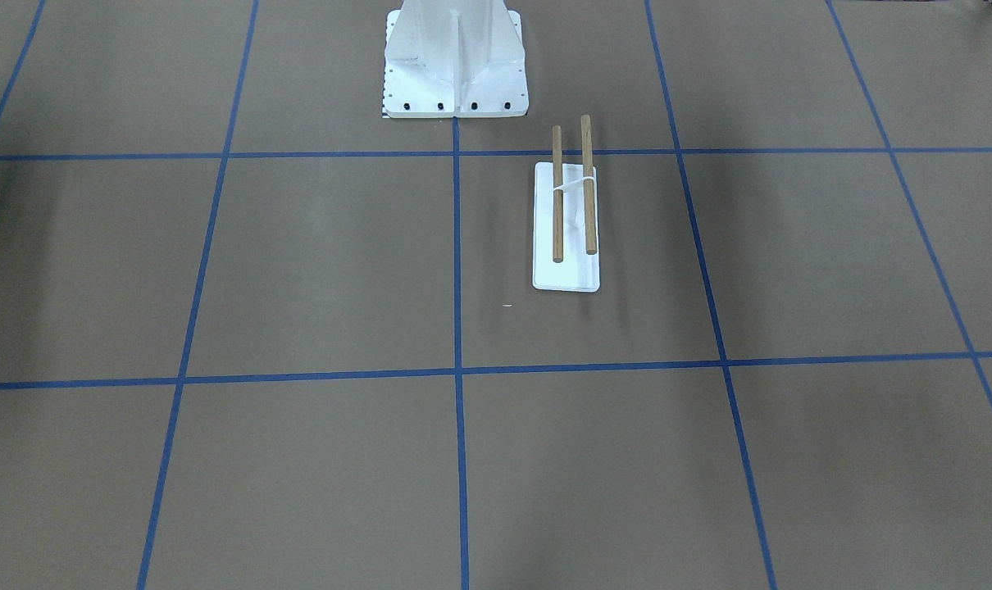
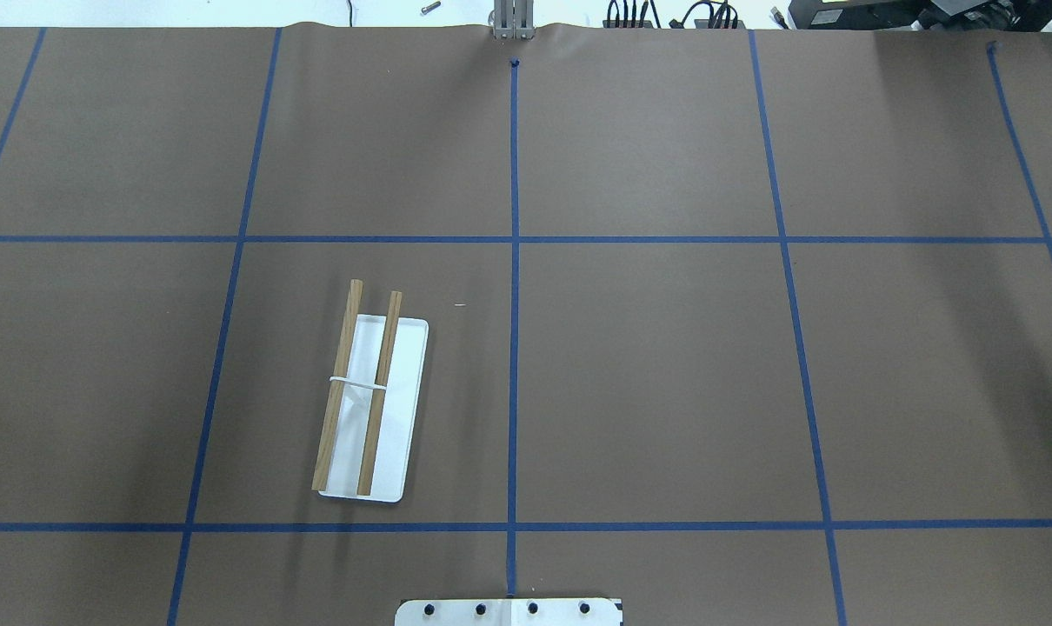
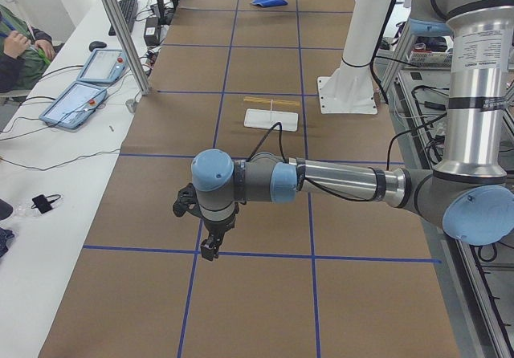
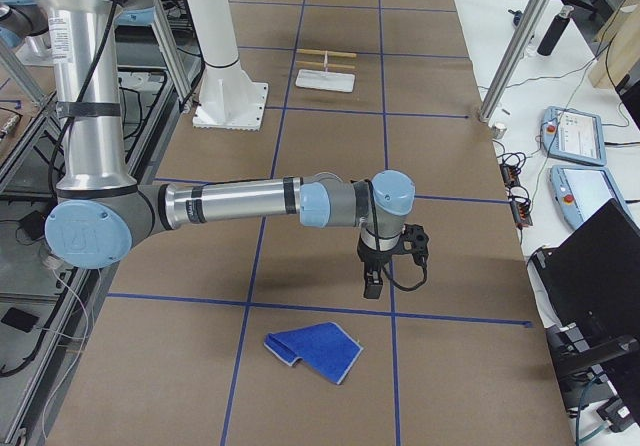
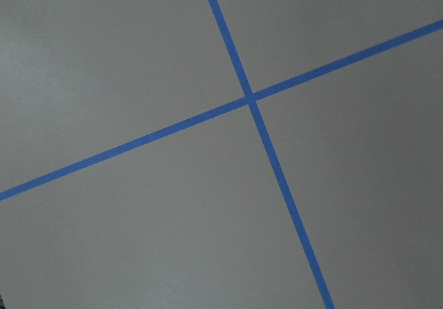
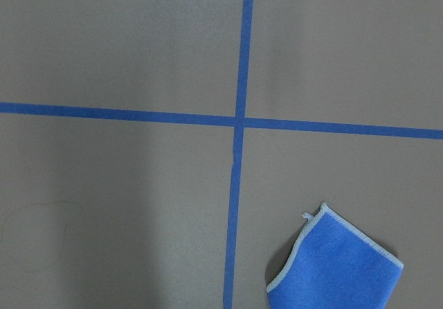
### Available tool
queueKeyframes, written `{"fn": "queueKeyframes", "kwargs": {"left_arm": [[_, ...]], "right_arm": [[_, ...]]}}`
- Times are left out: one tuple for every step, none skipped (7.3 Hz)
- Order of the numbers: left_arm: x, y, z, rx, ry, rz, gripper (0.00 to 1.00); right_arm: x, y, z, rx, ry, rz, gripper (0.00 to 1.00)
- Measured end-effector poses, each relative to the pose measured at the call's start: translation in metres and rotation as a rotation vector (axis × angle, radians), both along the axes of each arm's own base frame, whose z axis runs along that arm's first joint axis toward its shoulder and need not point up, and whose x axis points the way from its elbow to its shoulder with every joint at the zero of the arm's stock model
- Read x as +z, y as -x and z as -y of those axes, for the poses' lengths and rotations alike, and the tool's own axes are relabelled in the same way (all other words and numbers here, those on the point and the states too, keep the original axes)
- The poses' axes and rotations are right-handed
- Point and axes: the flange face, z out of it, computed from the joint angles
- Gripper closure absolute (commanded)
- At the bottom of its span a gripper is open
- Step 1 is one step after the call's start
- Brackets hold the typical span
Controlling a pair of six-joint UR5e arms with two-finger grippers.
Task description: Hang towel on rack
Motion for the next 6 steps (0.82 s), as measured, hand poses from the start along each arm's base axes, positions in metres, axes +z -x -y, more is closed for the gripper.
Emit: {"fn": "queueKeyframes", "kwargs": {"left_arm": [[-0.001,0.0,0.0,0.001,-0.002,0.0,0.02],[-0.004,0.0,0.0,0.002,-0.01,0.001,0.02],[-0.009,0.0,0.001,0.003,-0.022,0.001,0.02],[-0.015,0.0,0.003,0.005,-0.04,0.003,0.02],[-0.019,0.0,0.004,0.005,-0.059,0.004,0.02],[-0.021,0.0,0.004,0.004,-0.07,0.005,0.02]], "right_arm": [[0.0,0.0,0.0,0.0,0.0,0.0,0.0],[0.0,0.0,0.0,0.0,0.0,0.0,0.0],[-0.001,0.0,0.001,0.0,-0.002,0.0,0.0],[-0.003,0.0,0.001,-0.002,-0.009,-0.001,0.0],[-0.003,0.0,0.001,-0.005,-0.02,-0.002,0.0],[0.005,-0.001,-0.004,-0.009,-0.027,-0.007,0.0]]}}
